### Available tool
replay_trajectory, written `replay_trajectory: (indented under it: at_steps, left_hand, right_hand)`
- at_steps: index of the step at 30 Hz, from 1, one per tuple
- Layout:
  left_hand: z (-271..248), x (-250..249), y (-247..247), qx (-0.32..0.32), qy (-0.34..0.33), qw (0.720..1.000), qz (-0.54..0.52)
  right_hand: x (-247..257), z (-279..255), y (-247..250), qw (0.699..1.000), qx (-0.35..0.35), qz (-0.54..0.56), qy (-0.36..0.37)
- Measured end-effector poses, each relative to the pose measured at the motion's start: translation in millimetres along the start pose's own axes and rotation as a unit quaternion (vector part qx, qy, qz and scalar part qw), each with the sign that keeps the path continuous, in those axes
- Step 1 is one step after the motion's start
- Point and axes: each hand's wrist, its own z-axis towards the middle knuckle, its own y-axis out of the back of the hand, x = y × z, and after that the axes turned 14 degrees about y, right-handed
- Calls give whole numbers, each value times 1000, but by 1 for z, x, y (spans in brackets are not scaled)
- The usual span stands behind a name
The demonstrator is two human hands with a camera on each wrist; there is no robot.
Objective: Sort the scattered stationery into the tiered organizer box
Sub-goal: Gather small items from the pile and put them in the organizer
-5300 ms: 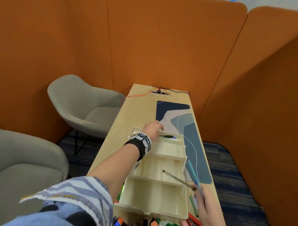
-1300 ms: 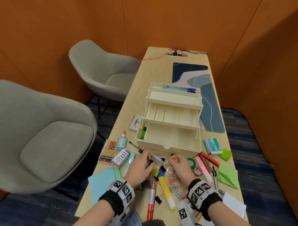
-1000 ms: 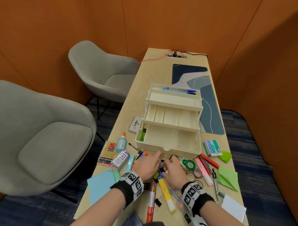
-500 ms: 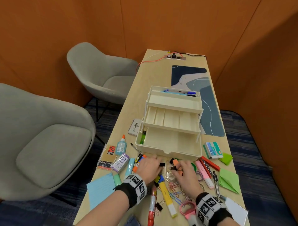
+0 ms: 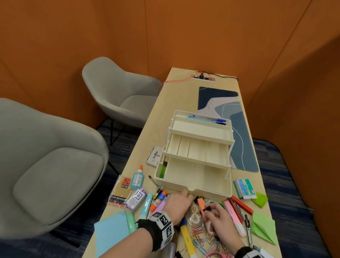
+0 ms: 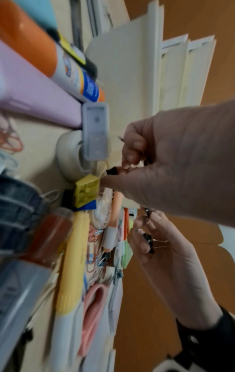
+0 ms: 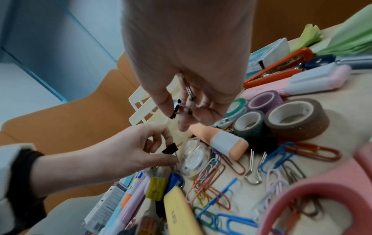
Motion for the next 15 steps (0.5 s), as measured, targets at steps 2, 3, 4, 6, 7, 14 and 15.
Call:
replay_trajectory:
  at_steps: [2, 3, 4, 6, 7, 14, 15]
  left_hand:
    - [-2, 5, 3, -18, -16, 999, -35]
    - [-3, 7, 7, -32, -13, 997, -66]
    - [-5, 9, 15, -49, -3, 993, -109]
    - [-4, 15, 37, -70, 44, 967, -241]
    - [1, 20, 49, -73, 74, 944, -314]
    - [72, 61, 114, -101, 272, 764, -576]
    - [82, 64, 116, -89, 291, 764, -569]
  right_hand:
    - [0, 2, 2, 999, 1, 30, -28]
    - [0, 4, 3, 998, 0, 41, -39]
    - [0, 5, 4, 998, -2, 49, -48]
    - [2, 6, 6, 996, 0, 64, -60]
    - [3, 5, 6, 996, 4, 69, -62]
    - [27, 2, 4, 996, 37, 70, -35]
    - [30, 5, 3, 996, 37, 78, -34]
